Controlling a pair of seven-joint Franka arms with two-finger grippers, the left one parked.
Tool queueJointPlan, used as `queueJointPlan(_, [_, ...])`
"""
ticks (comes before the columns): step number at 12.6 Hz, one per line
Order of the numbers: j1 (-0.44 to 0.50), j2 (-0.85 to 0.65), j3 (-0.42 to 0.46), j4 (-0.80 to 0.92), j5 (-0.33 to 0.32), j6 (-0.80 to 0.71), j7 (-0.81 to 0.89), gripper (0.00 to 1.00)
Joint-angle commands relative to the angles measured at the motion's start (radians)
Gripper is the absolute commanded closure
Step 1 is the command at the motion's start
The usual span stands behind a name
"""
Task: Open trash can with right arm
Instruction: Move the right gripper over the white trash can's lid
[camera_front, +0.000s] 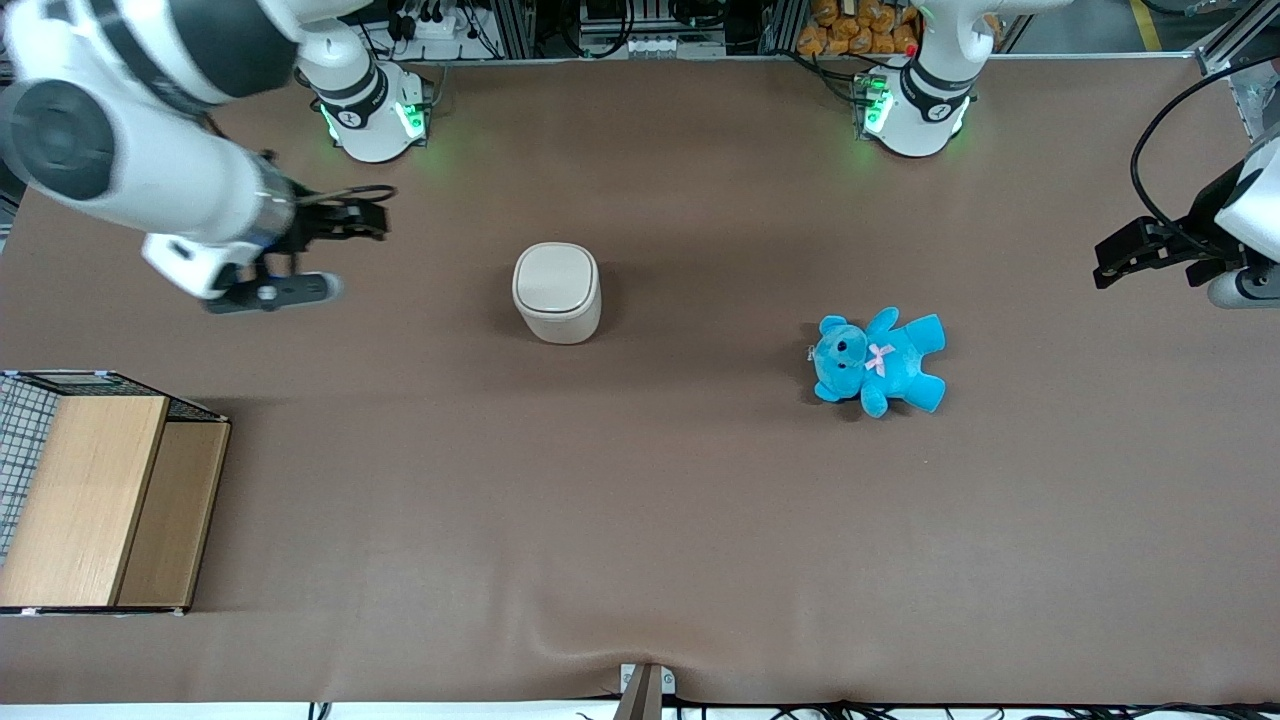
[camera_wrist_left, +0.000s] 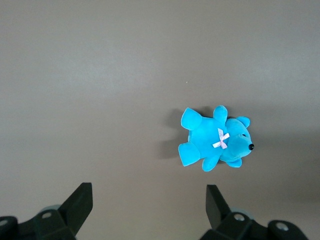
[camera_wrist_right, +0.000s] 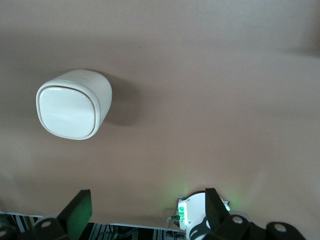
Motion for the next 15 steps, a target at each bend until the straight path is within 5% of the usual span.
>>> queueJointPlan(1, [0.061, 0.038, -0.008, -0.002, 0.026, 0.009, 0.076, 0.00])
queueJointPlan(6, [0.112, 0.104, -0.008, -0.004, 0.064, 0.037, 0.116, 0.01])
queueJointPlan(9, [0.115, 0.142, -0.008, -0.004, 0.083, 0.059, 0.117, 0.43])
queueJointPlan(11, [0.144, 0.157, -0.008, -0.012, 0.083, 0.066, 0.130, 0.93])
queueJointPlan(12, [0.158, 0.168, -0.008, -0.022, 0.083, 0.078, 0.156, 1.00])
queueJointPlan(15, [0.207, 0.174, -0.008, -0.102, 0.083, 0.181, 0.191, 1.00])
